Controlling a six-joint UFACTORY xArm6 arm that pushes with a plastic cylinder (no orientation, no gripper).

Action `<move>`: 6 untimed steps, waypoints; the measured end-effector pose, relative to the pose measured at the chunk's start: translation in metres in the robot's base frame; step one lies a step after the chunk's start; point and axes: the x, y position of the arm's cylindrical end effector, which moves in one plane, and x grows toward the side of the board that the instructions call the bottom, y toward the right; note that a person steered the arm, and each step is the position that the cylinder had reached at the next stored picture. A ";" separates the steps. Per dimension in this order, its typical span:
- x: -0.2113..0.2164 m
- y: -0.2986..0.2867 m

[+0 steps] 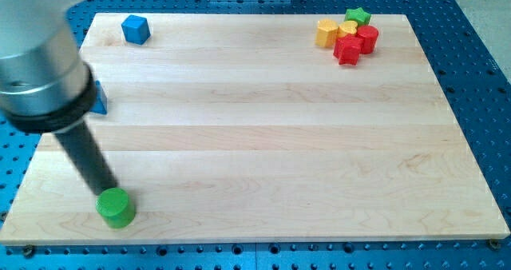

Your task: Push the green circle to the bottom center of the board

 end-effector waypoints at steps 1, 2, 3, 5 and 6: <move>0.027 -0.031; 0.039 0.021; 0.041 0.082; 0.052 0.104; 0.047 0.221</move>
